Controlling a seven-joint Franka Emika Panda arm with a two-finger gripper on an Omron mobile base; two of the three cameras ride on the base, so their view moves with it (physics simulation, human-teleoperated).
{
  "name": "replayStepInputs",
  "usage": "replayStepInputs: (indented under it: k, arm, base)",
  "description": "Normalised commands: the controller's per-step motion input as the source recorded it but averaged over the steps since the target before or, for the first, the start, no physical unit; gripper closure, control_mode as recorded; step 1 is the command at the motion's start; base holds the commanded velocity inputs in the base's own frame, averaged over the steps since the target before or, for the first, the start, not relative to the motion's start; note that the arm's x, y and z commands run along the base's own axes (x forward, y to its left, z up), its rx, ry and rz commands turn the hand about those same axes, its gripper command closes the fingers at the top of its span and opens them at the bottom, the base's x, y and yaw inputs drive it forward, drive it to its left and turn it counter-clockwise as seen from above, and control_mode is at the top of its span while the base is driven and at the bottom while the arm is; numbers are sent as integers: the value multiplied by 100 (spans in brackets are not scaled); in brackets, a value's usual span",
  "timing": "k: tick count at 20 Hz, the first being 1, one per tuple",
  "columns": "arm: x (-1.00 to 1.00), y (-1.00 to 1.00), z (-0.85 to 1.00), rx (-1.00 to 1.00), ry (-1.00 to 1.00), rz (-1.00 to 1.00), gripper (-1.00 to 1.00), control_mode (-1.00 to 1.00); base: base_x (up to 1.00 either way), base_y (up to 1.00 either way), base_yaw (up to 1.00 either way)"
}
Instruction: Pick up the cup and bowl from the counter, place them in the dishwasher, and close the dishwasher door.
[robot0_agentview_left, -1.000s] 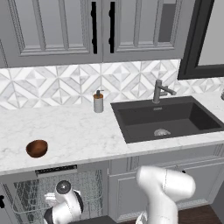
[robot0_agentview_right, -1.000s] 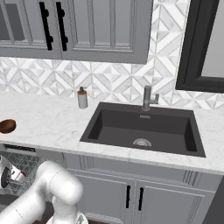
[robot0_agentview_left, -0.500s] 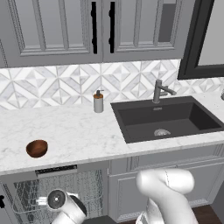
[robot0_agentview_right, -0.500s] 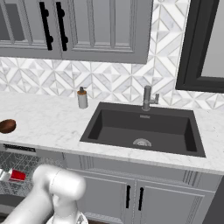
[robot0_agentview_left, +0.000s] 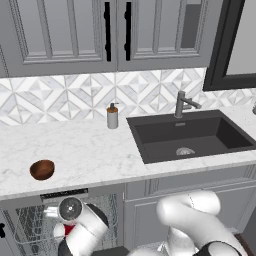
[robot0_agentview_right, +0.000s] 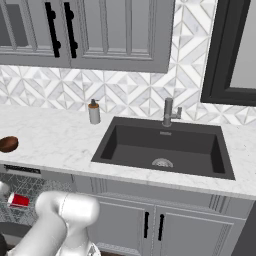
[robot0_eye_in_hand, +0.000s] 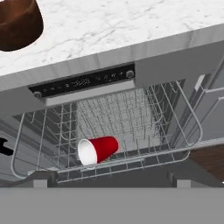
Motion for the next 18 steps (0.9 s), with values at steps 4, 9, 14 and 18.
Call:
replayStepInputs:
  k: [4, 9, 14, 18]
  arm:
    - [17, -22, 100, 0, 6, 0, -100, -100]
    - [34, -28, 84, 0, 19, 3, -100, -100]
    - [77, -24, 4, 2, 19, 13, -100, -100]
    - [83, 0, 22, -1, 23, 14, -100, -100]
  base:
    - [0, 0, 0]
    - [0, 0, 0]
    - [0, 0, 0]
    - [0, 0, 0]
